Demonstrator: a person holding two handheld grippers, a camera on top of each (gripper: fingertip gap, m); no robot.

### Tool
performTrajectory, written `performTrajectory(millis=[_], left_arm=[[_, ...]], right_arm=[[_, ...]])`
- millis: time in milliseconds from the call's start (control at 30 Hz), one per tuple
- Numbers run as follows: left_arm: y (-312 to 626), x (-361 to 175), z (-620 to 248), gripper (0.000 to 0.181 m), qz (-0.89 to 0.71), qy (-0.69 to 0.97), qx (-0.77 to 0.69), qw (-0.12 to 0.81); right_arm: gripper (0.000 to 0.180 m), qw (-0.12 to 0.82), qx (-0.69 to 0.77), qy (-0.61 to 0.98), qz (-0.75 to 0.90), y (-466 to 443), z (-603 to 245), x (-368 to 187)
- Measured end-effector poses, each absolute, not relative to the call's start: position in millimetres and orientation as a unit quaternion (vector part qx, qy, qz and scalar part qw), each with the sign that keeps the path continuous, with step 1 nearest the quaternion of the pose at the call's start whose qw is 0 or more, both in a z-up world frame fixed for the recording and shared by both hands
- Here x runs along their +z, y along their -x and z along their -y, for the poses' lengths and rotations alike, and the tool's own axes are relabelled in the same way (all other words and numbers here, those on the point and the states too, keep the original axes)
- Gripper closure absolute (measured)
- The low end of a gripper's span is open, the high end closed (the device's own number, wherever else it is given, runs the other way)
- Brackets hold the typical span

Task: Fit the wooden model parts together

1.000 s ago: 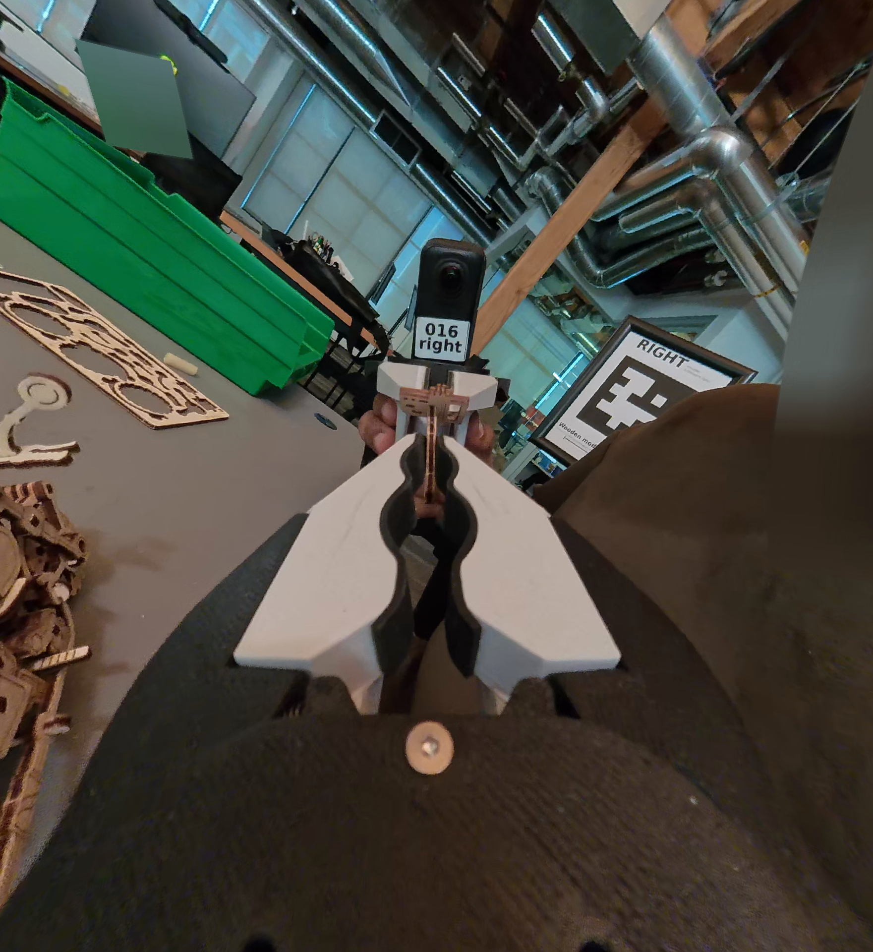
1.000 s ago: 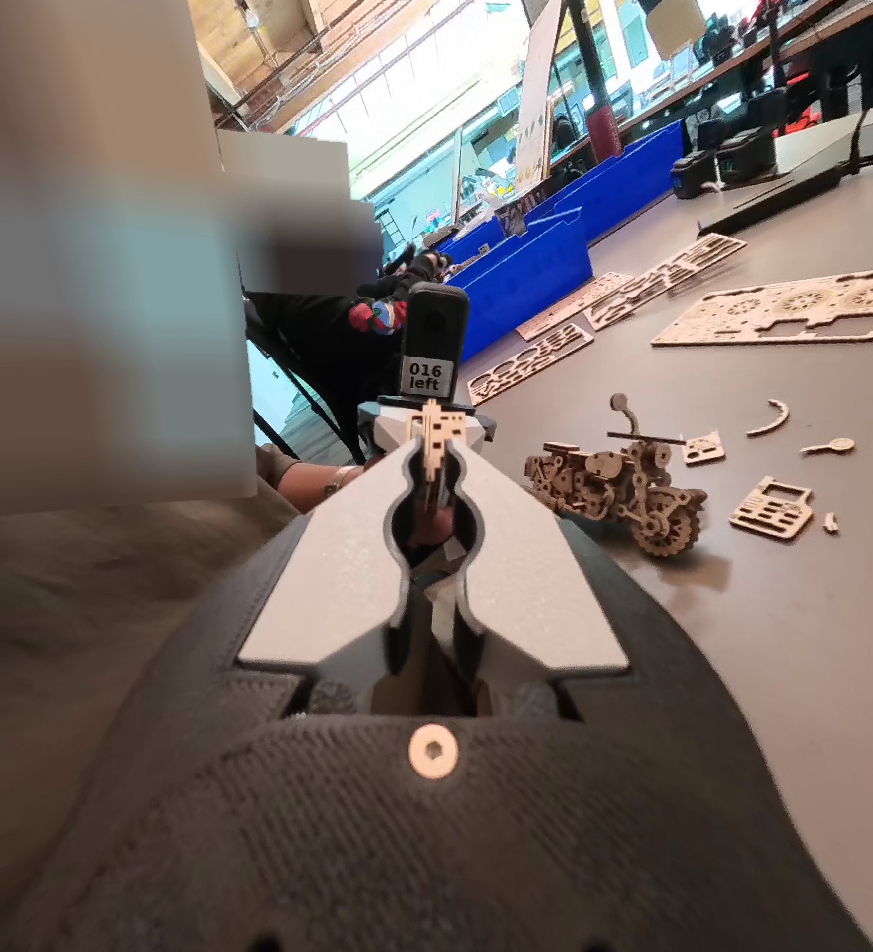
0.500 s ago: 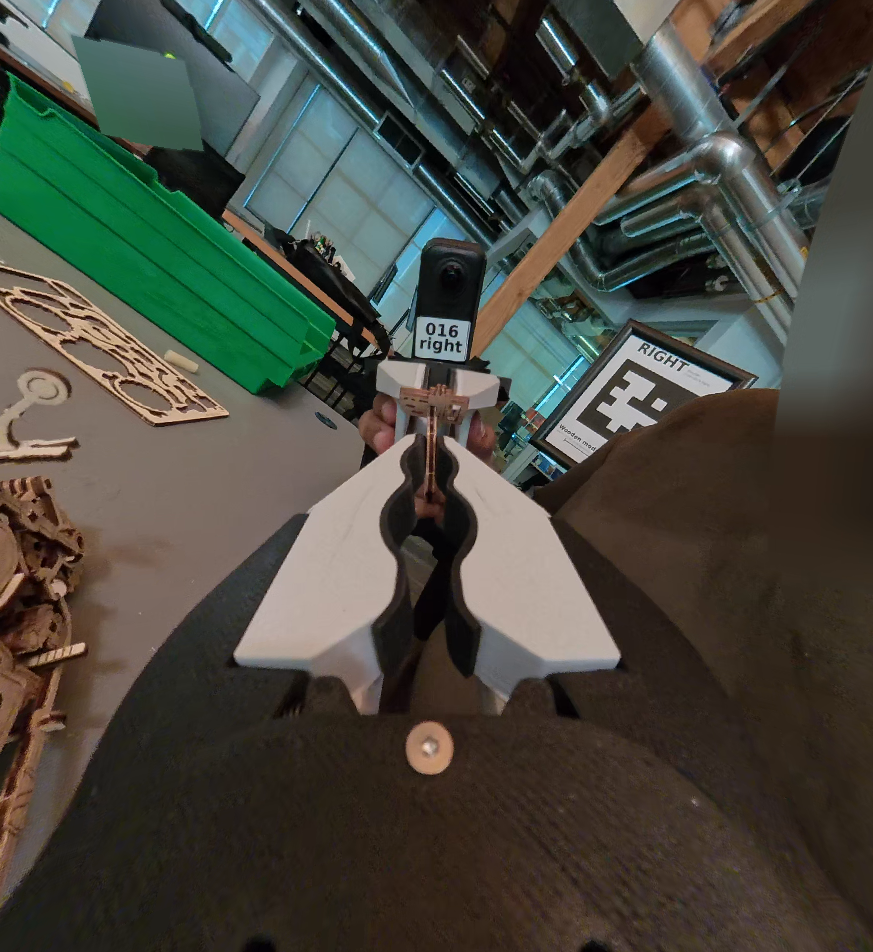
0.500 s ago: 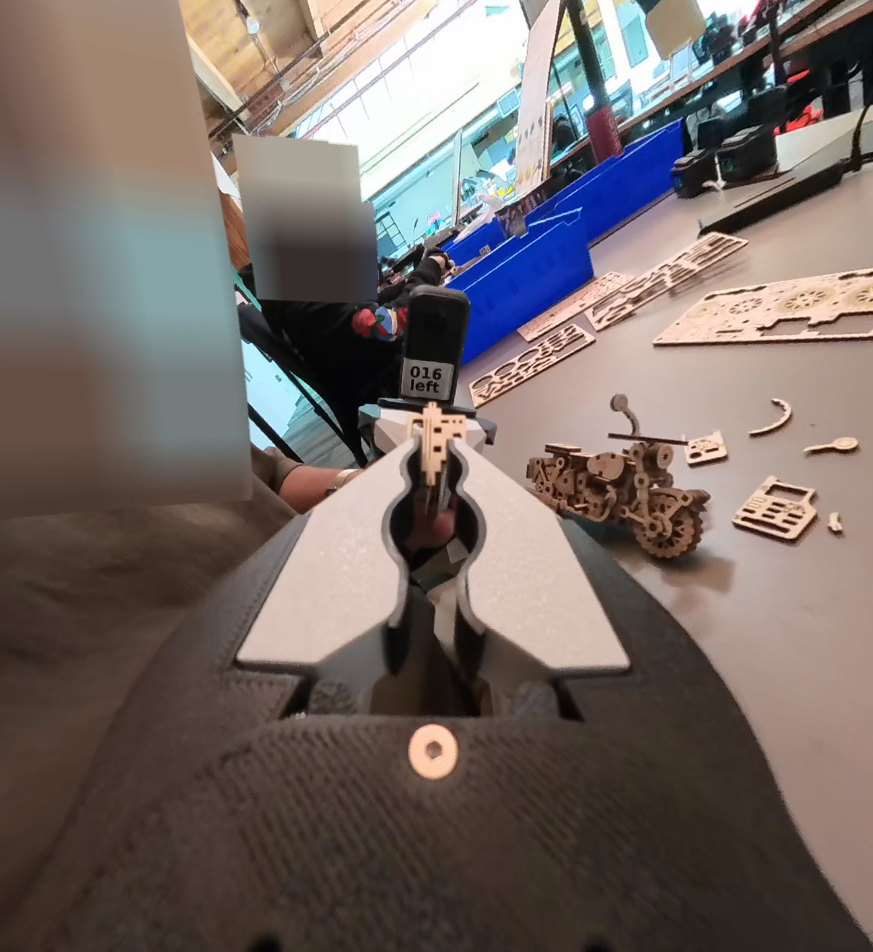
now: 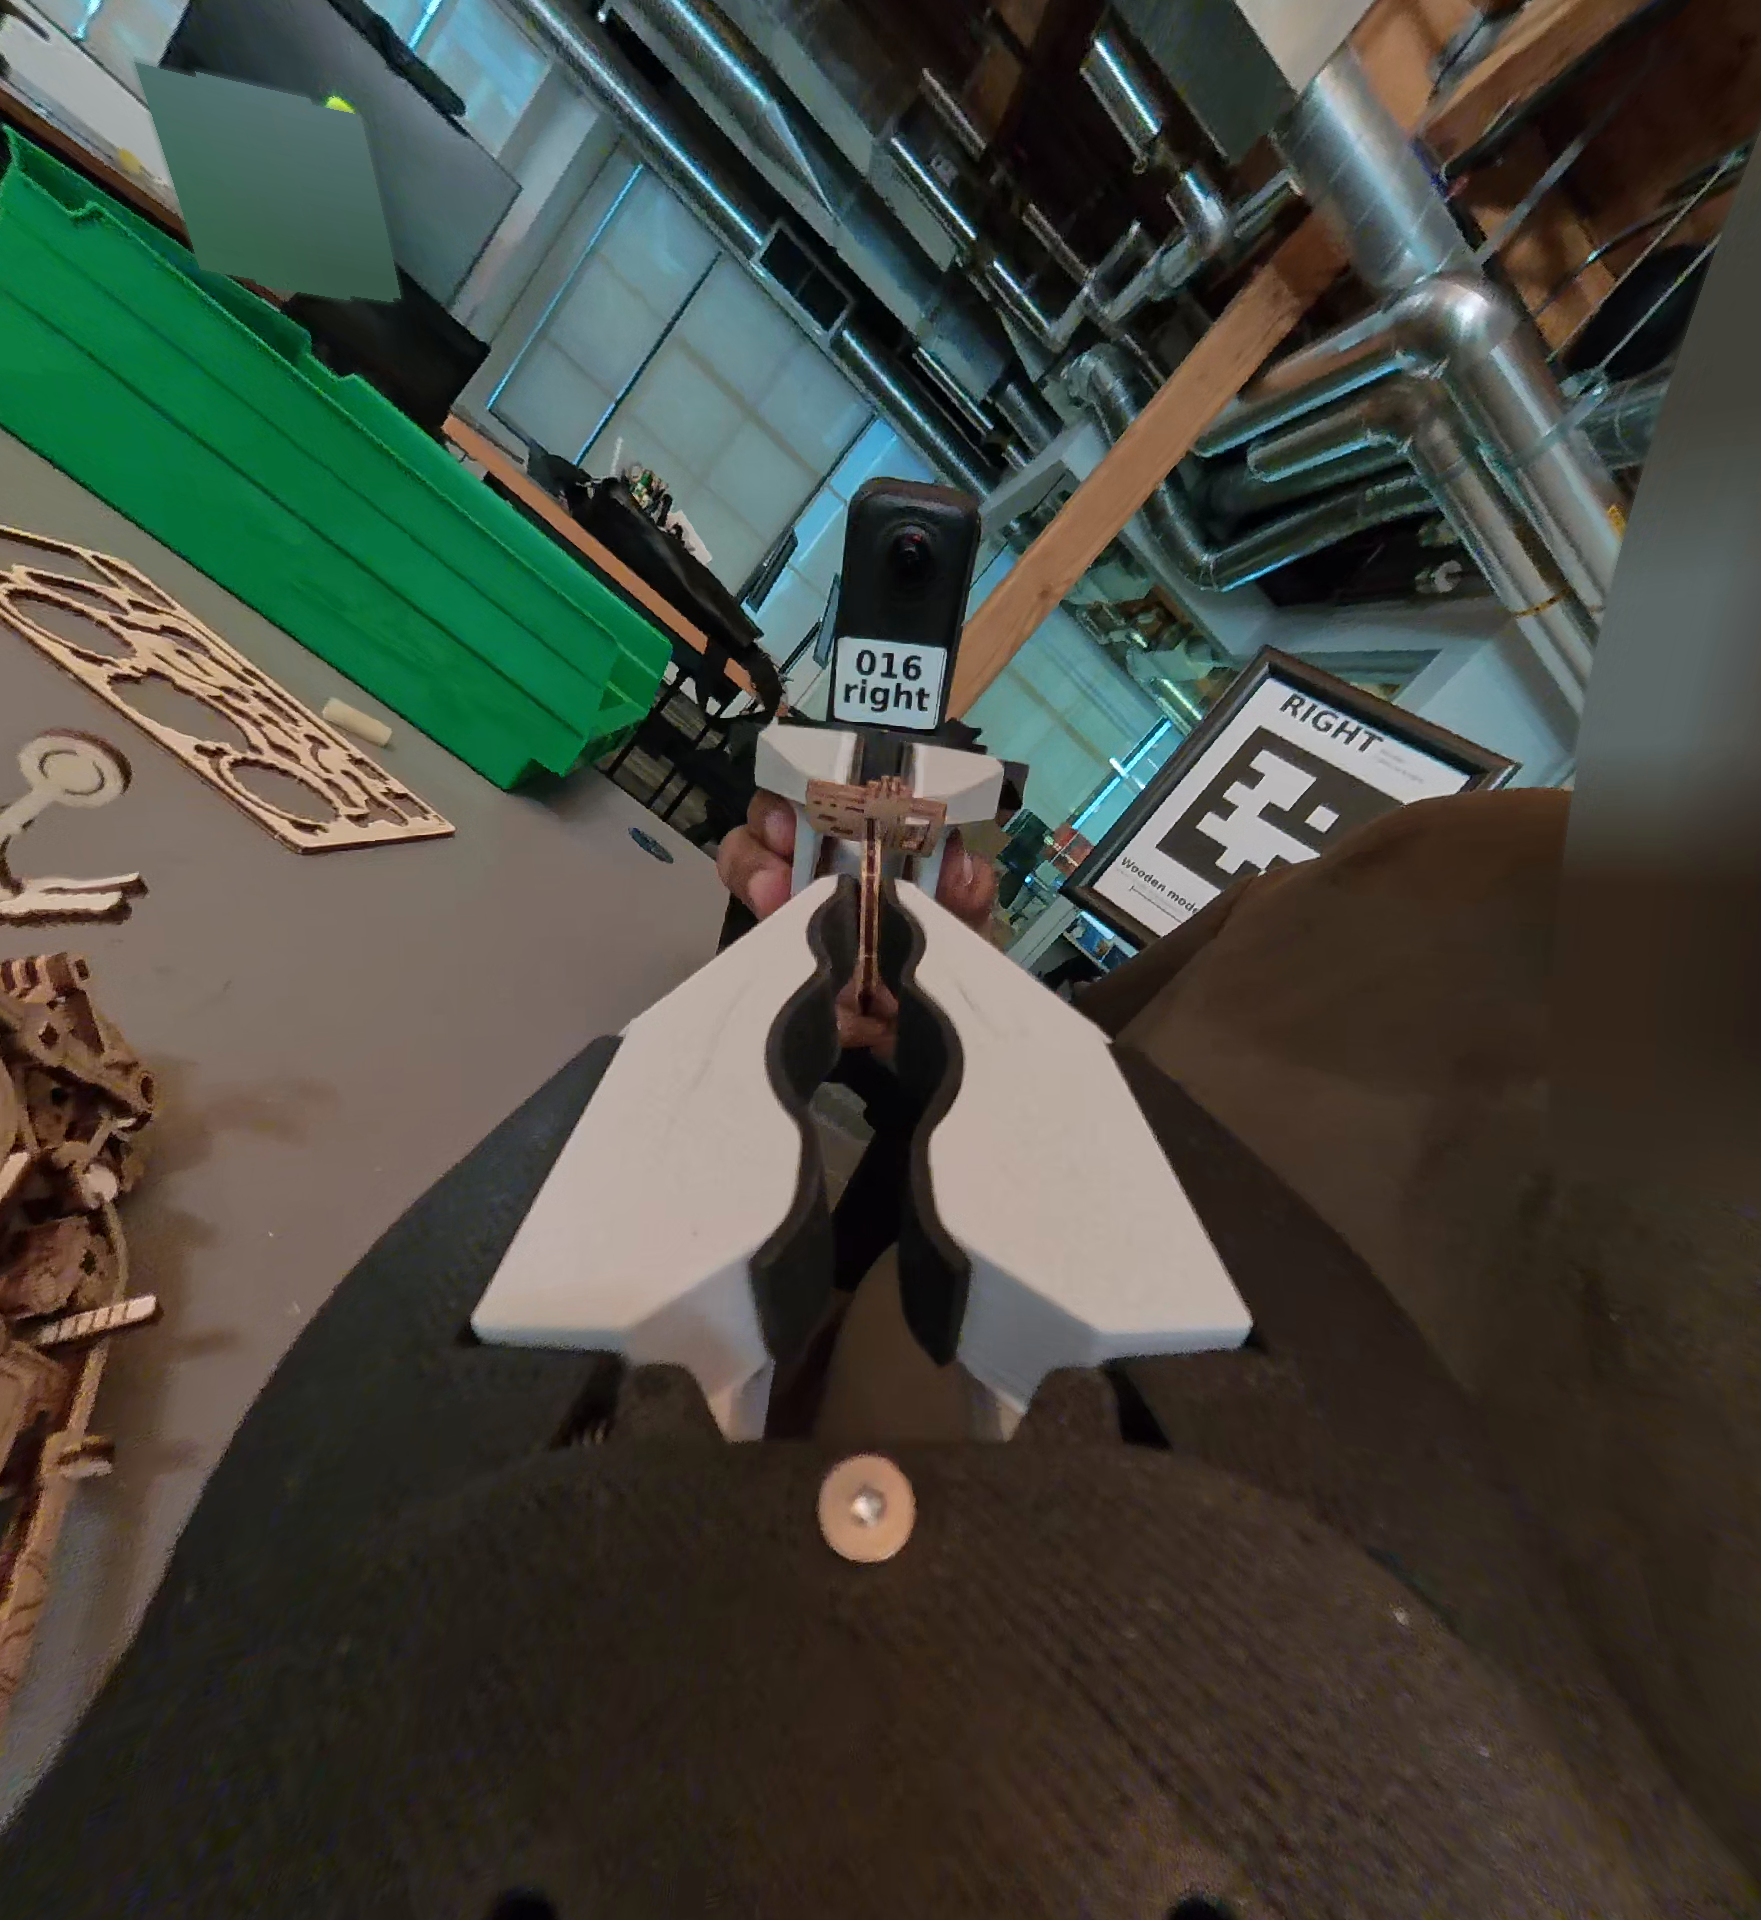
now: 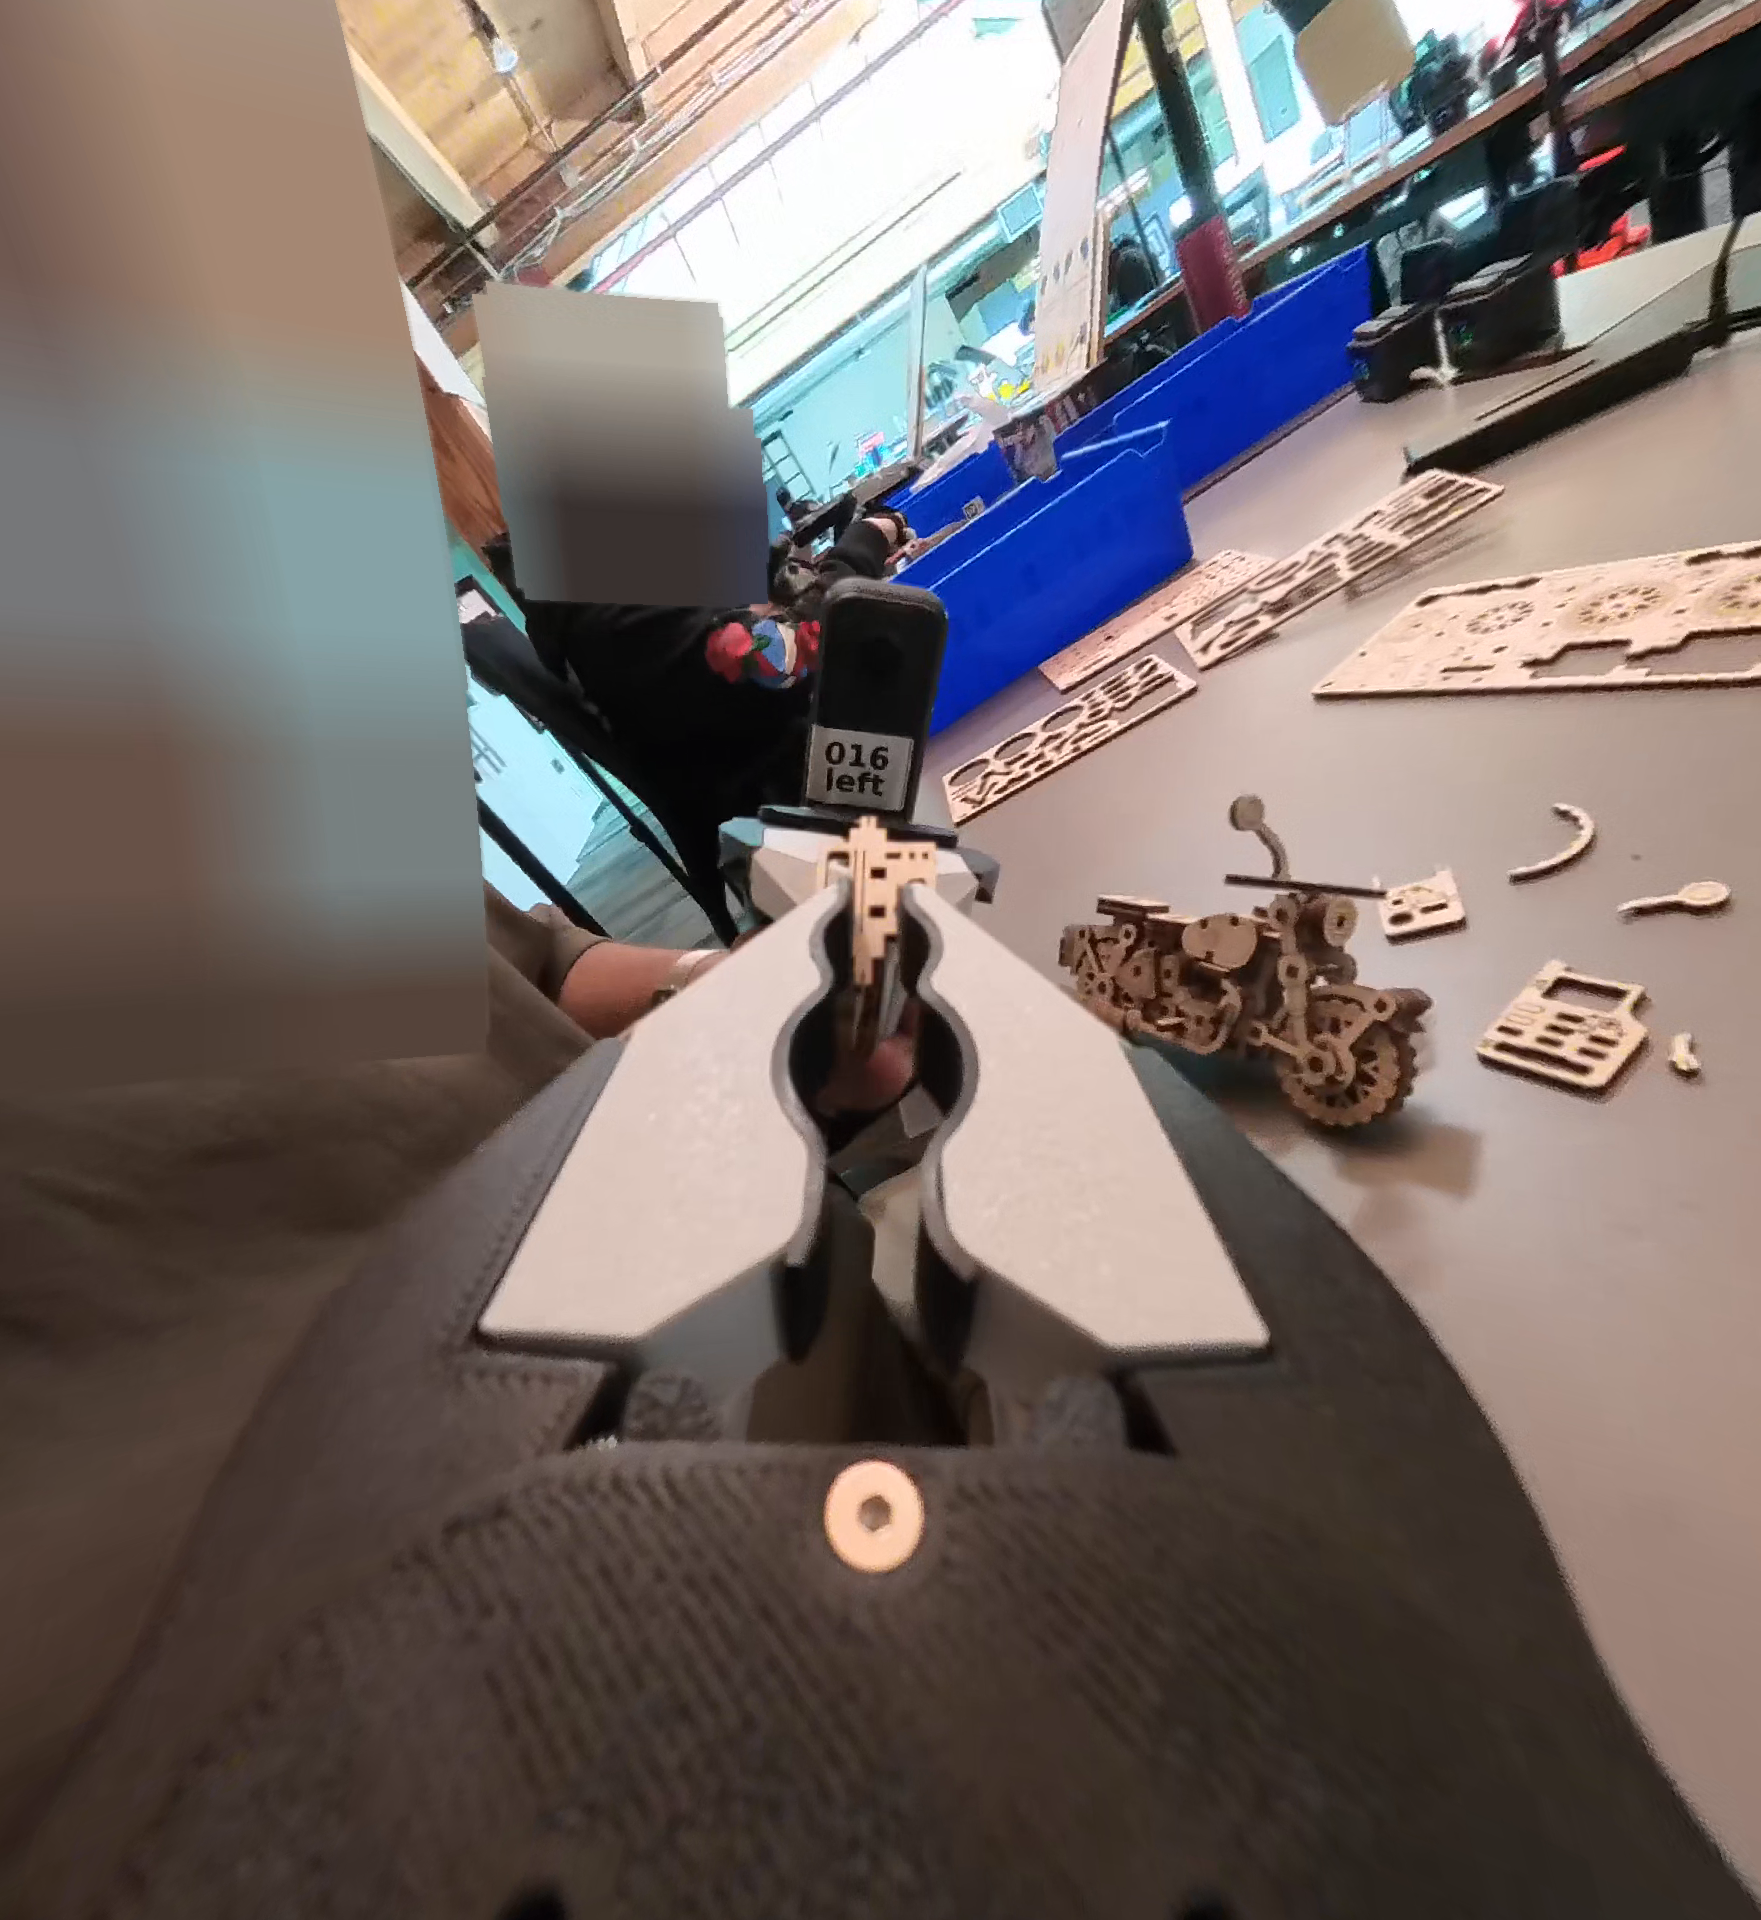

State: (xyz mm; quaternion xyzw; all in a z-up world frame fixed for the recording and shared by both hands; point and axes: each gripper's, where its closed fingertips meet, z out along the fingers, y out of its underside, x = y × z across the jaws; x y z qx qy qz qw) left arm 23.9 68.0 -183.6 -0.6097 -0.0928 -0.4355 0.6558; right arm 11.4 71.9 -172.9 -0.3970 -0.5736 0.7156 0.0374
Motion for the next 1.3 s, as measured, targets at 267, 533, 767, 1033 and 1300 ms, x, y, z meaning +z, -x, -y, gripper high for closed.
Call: performTrajectory(millis=[267, 533, 767, 1033, 1300], left_arm=[[-25, -181, -68, 0.18, 0.091, 0.607, -0.436, 0.659], [-23, -182, -68, 0.179, 0.097, 0.605, -0.437, 0.658], [-23, -183, -68, 0.179, 0.095, 0.608, -0.435, 0.657], [-22, -183, -68, 0.179, 0.097, 0.608, -0.435, 0.657], [-23, -181, -68, 0.179, 0.096, 0.605, -0.435, 0.66]], right_arm=[[0.169, 0.033, 0.721, 0.401, 0.565, -11, -75, -171], [0.172, 0.043, 0.72, 0.395, 0.569, -11, -73, -169], [0.173, 0.025, 0.718, 0.398, 0.571, -12, -71, -172], [0.172, 0.03, 0.715, 0.397, 0.575, -12, -70, -171], [0.171, 0.024, 0.717, 0.399, 0.571, -11, -71, -170]])
